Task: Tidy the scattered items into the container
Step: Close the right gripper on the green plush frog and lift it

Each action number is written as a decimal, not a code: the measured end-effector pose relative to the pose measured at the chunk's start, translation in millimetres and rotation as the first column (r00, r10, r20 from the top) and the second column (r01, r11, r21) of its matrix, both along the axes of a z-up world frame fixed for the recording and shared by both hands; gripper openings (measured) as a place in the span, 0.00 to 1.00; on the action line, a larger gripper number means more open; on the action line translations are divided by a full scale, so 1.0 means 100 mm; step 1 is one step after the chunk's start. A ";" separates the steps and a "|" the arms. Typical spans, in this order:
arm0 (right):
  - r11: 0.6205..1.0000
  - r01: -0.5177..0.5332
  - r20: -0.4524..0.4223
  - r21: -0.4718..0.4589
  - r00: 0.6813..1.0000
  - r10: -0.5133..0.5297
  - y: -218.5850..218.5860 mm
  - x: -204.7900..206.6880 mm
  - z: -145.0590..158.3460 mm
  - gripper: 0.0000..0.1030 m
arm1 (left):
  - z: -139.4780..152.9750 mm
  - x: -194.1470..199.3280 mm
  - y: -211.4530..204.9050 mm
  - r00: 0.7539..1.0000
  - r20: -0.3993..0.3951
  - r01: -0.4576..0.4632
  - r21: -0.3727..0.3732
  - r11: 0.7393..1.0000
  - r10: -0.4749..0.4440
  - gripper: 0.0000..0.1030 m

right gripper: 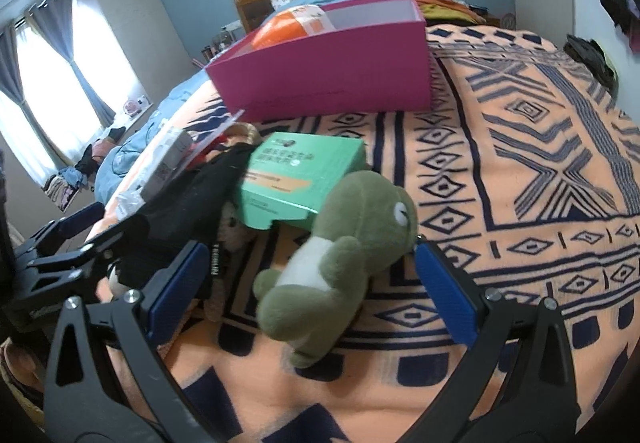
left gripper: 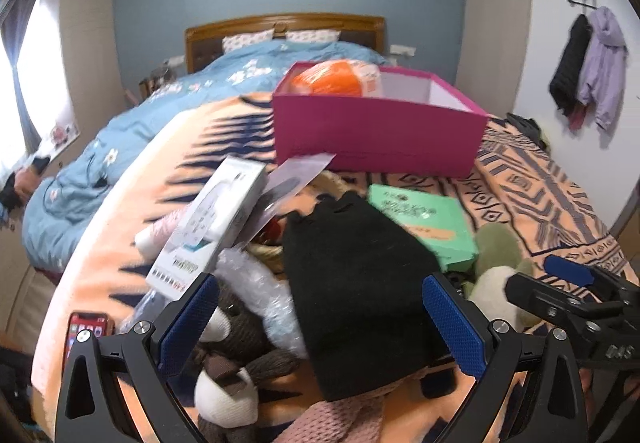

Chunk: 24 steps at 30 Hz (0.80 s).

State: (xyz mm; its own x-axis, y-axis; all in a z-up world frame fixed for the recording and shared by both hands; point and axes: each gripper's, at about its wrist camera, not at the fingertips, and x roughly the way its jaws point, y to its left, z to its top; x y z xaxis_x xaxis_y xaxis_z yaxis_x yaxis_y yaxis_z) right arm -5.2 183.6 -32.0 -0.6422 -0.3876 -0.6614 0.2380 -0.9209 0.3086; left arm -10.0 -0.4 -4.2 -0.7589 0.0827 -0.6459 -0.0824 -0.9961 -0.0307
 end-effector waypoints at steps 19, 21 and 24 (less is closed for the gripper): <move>0.989 -0.009 0.097 -0.145 0.995 0.023 0.53 -0.39 -0.09 1.00 | 0.03 0.31 1.15 0.888 -0.094 0.446 -0.057 0.893 -0.450 1.00; 0.987 -0.032 0.112 -0.157 0.992 0.050 0.52 -0.43 -0.13 1.00 | -0.06 0.24 1.22 0.891 -0.052 0.448 -0.050 0.893 -0.450 1.00; 0.982 -0.061 0.136 -0.177 0.987 0.086 0.51 -0.49 -0.18 1.00 | -0.18 0.13 1.27 0.897 -0.010 0.440 -0.042 0.897 -0.441 1.00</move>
